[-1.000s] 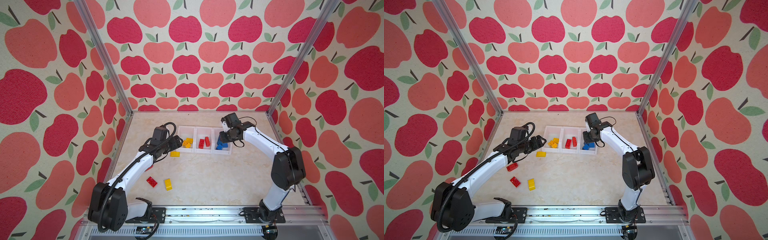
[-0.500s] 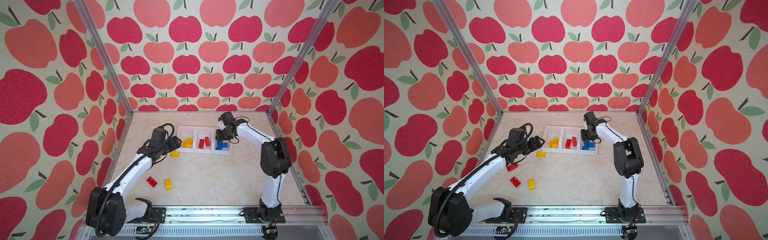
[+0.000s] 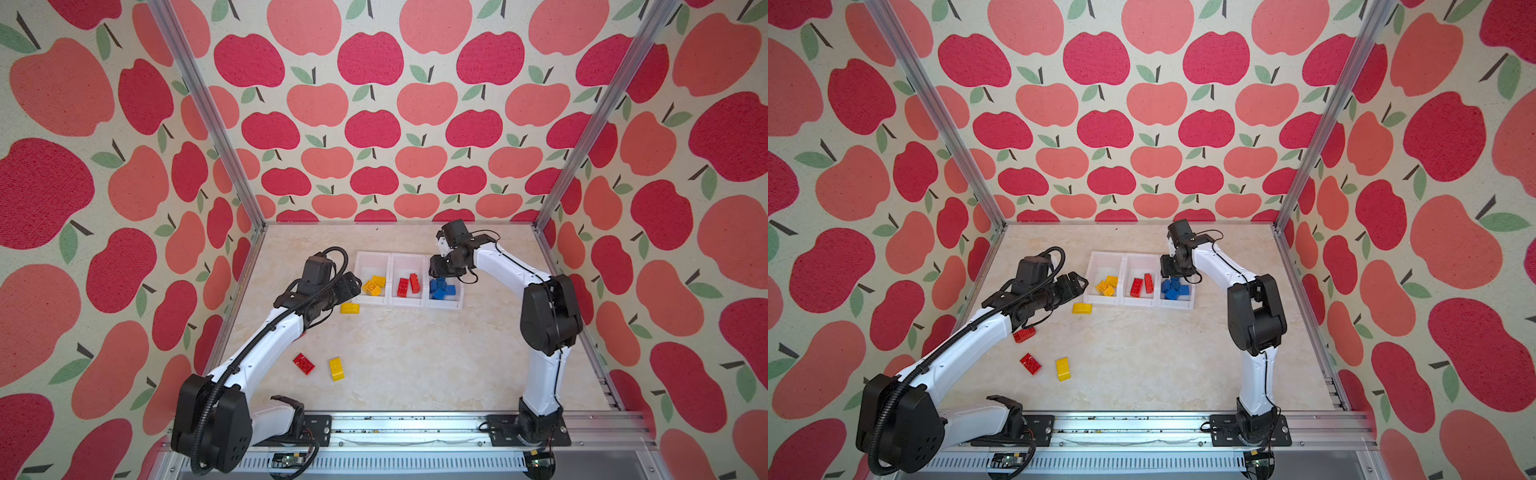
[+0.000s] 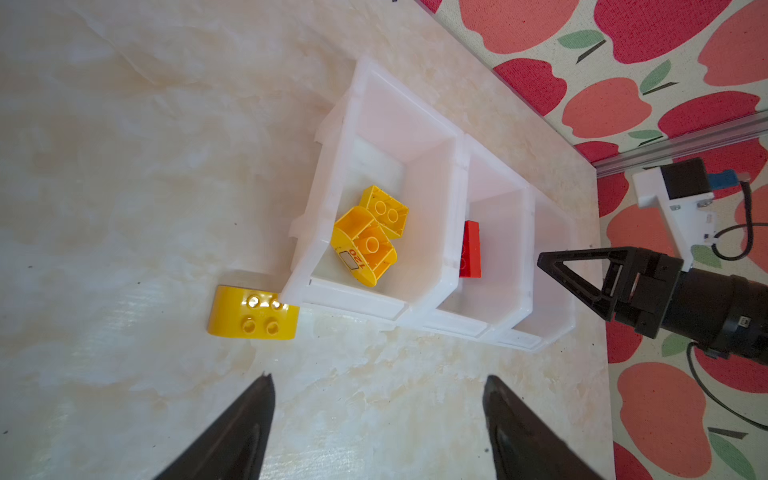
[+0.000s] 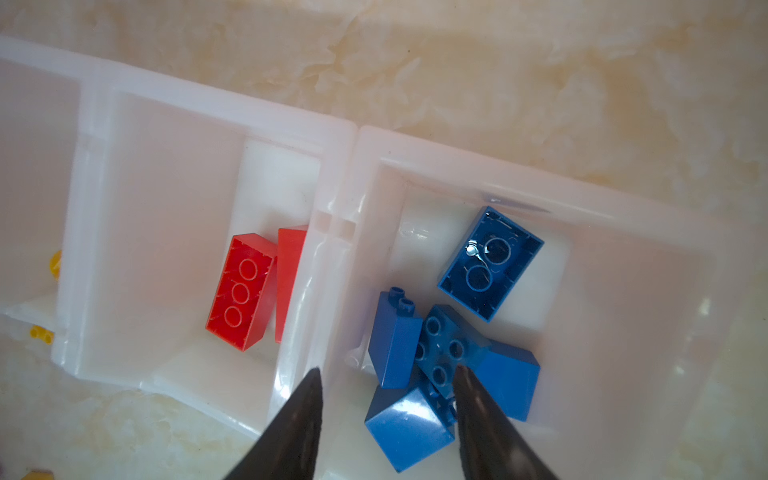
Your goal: Sort the legos into containers by color
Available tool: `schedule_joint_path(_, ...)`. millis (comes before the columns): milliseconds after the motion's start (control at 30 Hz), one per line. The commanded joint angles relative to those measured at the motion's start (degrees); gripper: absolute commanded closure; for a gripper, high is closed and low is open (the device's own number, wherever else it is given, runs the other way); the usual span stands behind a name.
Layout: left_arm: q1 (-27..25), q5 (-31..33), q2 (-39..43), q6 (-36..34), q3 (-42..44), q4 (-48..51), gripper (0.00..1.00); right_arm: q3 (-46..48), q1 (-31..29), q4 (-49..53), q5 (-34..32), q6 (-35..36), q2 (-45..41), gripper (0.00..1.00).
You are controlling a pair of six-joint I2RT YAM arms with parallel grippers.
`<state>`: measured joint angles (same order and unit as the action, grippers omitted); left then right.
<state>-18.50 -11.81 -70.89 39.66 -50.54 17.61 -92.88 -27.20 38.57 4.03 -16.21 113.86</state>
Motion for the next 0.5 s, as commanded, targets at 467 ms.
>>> schedule_joint_path(467,-5.97,11.11,3.22,4.66,0.10,21.01,0.19,6.88,-0.86,5.84,2.16,0.12,-10.94,0.40)
